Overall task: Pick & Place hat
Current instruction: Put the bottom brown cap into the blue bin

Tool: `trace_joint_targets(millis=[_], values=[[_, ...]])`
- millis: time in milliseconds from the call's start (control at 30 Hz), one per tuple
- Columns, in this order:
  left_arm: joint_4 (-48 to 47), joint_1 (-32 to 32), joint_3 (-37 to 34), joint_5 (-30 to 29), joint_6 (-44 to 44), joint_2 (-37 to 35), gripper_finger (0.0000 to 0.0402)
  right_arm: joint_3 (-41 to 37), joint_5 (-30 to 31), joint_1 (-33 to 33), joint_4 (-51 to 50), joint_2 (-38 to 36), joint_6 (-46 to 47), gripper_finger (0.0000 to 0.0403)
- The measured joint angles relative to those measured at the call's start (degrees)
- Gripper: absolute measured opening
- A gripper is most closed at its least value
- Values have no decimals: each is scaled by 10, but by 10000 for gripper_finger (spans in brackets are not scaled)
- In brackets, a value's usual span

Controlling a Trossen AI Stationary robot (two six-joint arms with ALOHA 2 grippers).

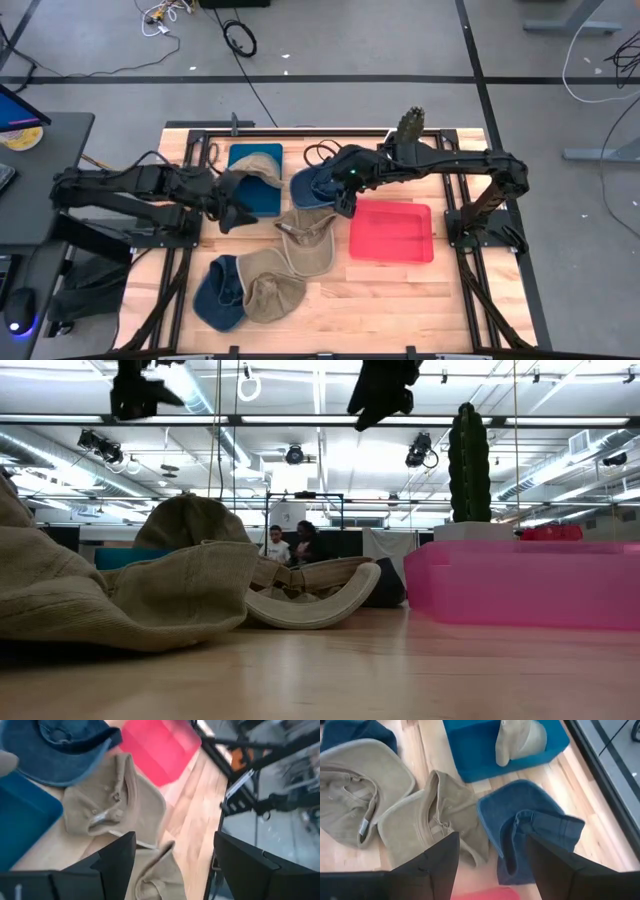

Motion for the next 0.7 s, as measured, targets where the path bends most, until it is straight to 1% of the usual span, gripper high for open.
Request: trace_joint_targets(millis=[100,167,233,367,433,533,700], values=[[-63,-24,68,-10,-3,59,266,0,0,-2,1,-5,-5,228],[-106,-36,118,-11,-28,98,265,0,0,-2,-2,-8,-8,228],[-160,-43,166,-10,-75,135,265,0,0,-2,0,-13,-13,228],[-264,-55,237,2,-207,196,265,0,0,-2,-5,-26,-17,228],[-289,-66,254,12,-258,215,265,0,0,-3,-7,-32,-20,228],[-295,-88,255,25,-325,234,265,0,0,-3,-9,-44,-23,228],[-307,-119,235,25,-387,262,265,0,0,-3,-16,-53,-28,228]])
